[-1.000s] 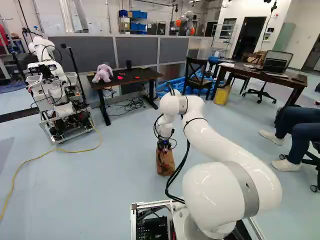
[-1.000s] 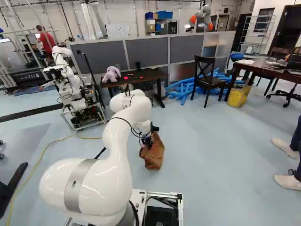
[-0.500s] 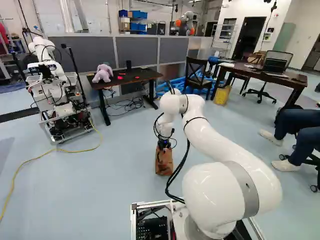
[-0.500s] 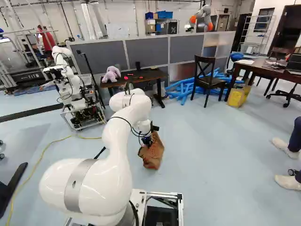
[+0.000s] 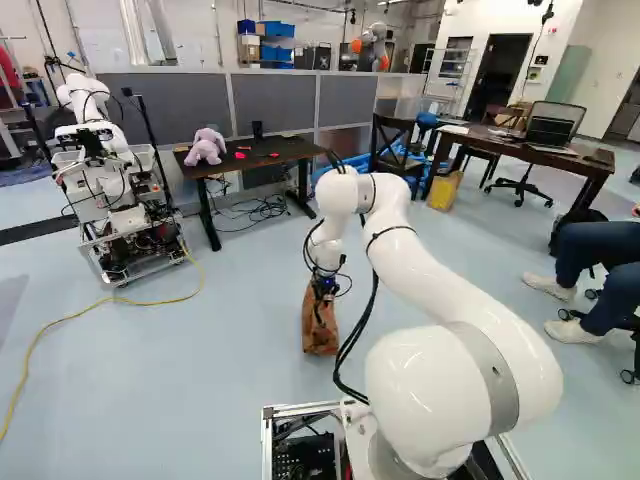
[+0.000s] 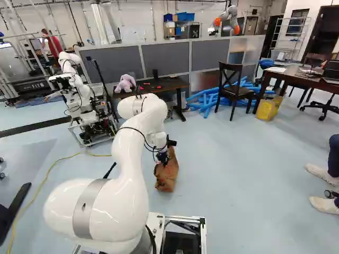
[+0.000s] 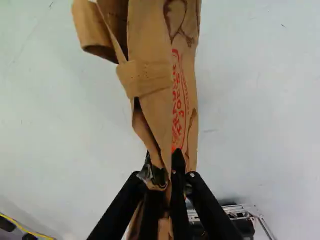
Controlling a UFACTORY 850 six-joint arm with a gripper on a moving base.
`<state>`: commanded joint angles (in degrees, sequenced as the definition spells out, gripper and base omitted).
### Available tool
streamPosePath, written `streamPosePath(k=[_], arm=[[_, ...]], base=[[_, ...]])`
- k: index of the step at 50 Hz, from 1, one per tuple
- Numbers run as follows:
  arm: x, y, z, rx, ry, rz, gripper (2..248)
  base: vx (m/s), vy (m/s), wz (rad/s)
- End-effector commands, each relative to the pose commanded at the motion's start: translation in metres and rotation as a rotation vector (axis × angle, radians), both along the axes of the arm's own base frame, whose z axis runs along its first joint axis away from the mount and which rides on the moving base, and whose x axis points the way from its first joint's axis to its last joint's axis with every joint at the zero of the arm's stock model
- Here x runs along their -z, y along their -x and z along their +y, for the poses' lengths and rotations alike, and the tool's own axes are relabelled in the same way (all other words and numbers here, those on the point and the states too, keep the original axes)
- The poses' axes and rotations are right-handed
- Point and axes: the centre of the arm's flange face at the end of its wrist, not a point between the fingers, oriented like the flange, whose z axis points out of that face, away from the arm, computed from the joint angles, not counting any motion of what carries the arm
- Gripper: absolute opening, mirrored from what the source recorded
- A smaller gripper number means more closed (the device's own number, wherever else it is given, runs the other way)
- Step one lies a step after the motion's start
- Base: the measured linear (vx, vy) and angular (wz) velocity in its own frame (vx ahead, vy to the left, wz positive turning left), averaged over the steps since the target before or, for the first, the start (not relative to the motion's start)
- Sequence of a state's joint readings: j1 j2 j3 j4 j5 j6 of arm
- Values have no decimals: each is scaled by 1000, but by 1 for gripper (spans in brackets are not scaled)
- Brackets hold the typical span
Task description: Pick up the bag on the ground and place it on the table
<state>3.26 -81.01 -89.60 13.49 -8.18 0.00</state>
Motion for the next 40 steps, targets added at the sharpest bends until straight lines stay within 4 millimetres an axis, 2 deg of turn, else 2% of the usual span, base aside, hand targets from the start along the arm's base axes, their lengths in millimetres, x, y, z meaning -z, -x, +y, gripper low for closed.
streamPosePath(k=[21,40], arm=[[-32,22,33,-60,13,-35,23],[-60,51,60,-114,17,-17,23]], base=[[0,0,0],[0,0,0]])
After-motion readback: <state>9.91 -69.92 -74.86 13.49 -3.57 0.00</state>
